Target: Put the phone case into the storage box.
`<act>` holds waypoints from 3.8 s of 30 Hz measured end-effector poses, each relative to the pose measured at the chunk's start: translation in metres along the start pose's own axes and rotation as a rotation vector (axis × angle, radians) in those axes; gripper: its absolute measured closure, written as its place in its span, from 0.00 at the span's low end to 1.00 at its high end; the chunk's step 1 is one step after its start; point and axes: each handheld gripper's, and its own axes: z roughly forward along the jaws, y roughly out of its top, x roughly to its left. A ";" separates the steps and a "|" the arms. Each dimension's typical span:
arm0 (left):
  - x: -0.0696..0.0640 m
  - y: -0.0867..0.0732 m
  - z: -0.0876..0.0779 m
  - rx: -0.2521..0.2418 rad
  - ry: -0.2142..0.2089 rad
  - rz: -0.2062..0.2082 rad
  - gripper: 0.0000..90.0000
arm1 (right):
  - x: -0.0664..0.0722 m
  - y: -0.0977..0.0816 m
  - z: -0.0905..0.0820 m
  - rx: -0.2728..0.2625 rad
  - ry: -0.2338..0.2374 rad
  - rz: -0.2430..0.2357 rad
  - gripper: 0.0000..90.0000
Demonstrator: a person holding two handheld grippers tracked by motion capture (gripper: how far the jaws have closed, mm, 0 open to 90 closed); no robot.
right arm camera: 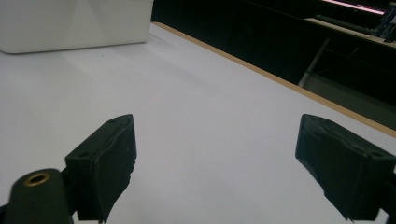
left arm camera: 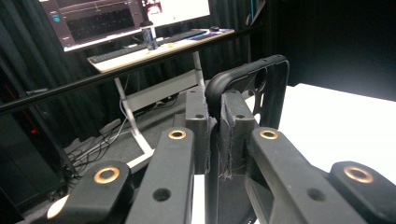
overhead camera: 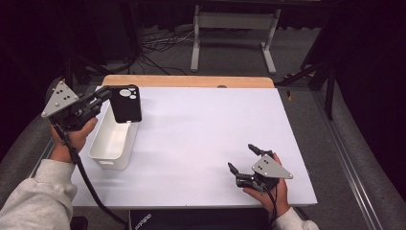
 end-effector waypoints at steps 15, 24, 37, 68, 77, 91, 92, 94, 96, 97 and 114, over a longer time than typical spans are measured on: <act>0.035 -0.011 0.013 0.018 0.030 -0.003 0.93 | 0.001 -0.001 0.007 0.021 0.003 0.000 0.14; 0.053 -0.018 0.025 0.020 0.030 0.004 0.93 | 0.000 -0.001 0.012 0.037 -0.004 0.009 0.14; 0.084 -0.047 0.053 0.001 0.006 -0.022 0.93 | -0.005 -0.004 0.015 0.058 -0.025 0.042 0.14; 0.111 -0.101 0.104 0.038 -0.002 -0.079 0.93 | -0.009 -0.003 0.015 0.083 -0.062 0.046 0.16; 0.110 -0.108 0.103 0.036 -0.012 -0.105 0.89 | -0.008 -0.005 0.016 0.092 -0.059 0.031 0.16; 0.106 -0.106 0.107 0.092 -0.007 -0.090 0.72 | -0.009 -0.001 0.010 0.072 -0.075 0.025 0.18; 0.105 -0.105 0.107 0.091 -0.013 -0.086 0.71 | -0.008 0.000 0.010 0.066 -0.081 0.017 0.18; 0.105 -0.103 0.106 0.096 -0.012 -0.078 0.68 | -0.008 0.001 0.009 0.060 -0.084 0.017 0.18; 0.104 -0.103 0.106 0.098 -0.011 -0.077 0.67 | -0.009 0.001 0.008 0.060 -0.079 0.019 0.18; 0.104 -0.103 0.106 0.103 -0.002 -0.078 0.66 | -0.009 0.001 0.009 0.060 -0.078 0.020 0.18; 0.104 -0.095 0.106 0.143 0.096 -0.128 0.22 | -0.006 0.003 0.011 0.065 -0.043 0.001 0.18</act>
